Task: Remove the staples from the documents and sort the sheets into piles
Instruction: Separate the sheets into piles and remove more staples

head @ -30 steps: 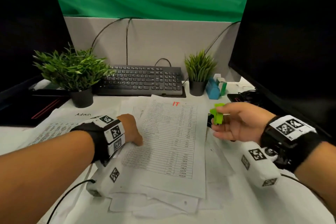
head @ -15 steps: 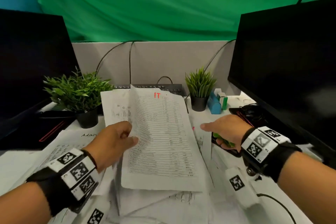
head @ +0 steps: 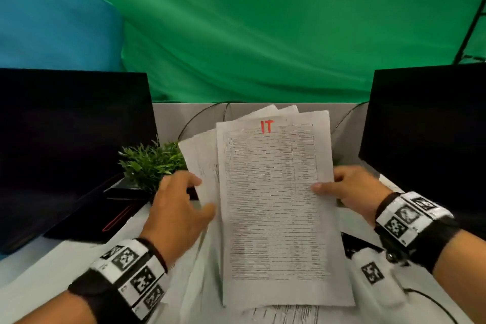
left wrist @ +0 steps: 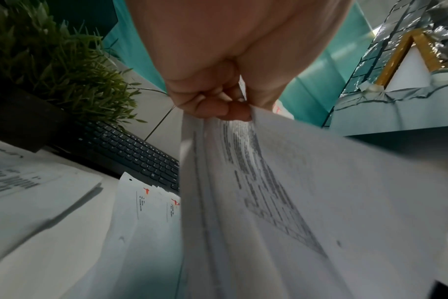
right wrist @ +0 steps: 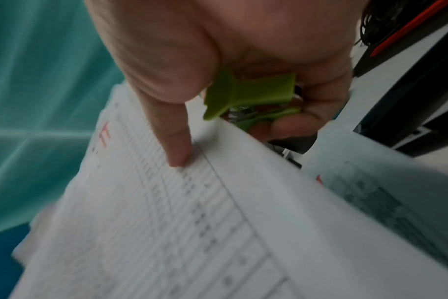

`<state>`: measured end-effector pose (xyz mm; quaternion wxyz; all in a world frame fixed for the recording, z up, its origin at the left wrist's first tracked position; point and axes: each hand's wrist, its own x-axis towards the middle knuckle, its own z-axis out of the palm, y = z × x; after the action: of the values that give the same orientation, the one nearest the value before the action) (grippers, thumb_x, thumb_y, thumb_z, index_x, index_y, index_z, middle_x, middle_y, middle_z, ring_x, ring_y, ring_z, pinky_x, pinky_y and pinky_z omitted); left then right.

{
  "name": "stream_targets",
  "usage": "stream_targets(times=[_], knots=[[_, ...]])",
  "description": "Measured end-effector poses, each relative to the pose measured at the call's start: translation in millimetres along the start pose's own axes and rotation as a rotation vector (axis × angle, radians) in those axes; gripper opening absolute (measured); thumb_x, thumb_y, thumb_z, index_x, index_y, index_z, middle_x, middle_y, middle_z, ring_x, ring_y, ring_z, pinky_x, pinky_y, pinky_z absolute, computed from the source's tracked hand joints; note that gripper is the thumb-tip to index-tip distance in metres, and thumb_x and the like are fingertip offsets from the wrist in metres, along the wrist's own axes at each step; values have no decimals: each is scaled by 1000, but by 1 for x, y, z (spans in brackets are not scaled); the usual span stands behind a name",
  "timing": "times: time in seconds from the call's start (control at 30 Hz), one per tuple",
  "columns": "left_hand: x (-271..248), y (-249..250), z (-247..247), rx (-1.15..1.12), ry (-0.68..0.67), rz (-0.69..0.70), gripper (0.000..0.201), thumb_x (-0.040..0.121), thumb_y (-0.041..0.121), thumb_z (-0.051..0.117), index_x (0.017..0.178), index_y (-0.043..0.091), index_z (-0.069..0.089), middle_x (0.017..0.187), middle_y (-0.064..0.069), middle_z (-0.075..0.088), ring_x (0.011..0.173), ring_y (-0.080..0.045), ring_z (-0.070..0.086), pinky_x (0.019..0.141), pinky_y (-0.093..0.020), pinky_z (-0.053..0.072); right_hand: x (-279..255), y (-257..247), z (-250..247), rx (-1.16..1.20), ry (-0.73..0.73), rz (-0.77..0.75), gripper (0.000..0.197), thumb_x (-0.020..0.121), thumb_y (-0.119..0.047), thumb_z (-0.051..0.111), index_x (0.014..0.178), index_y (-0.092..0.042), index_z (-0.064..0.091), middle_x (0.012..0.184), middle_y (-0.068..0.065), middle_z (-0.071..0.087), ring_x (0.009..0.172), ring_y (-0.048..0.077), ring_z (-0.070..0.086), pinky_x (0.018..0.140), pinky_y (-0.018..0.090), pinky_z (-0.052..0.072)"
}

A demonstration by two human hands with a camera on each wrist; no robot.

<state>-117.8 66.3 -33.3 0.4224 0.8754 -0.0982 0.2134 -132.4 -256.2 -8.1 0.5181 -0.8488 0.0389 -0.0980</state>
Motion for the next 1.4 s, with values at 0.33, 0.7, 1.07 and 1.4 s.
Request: stream_targets(times=[0.33,0.7,1.07,1.4], knots=[[61,52,-59,-168,-485,110,26,92,15,72,118,17,72,109,-5,78,104,-28,74,95,-50,59,-12,-96,-19,-563,-50,-397,8,80,-29,80,73,-32,77,84,-6,69,82,15,66,75,34,49],[14,24,-31,-345,-459,56,24,92,9,69,116,13,74,113,0,78,107,-18,74,96,-36,59,10,-114,-32,-621,-169,-207,12,73,-23,84,79,-34,81,82,-6,79,88,21,73,97,42,52],[9,-21,-7,-680,-296,-523,33,91,31,69,120,14,64,134,-12,65,125,-34,62,103,-47,54,6,-115,-32,-193,305,-218,26,69,-43,78,78,-21,68,84,6,61,70,23,55,66,33,44],[-28,-33,48,-1156,-274,-823,30,102,6,54,129,13,64,123,-15,73,113,-34,70,89,-47,60,-53,-42,89,-474,-363,-115,58,53,-38,94,101,-25,63,86,1,66,68,16,64,61,35,57]])
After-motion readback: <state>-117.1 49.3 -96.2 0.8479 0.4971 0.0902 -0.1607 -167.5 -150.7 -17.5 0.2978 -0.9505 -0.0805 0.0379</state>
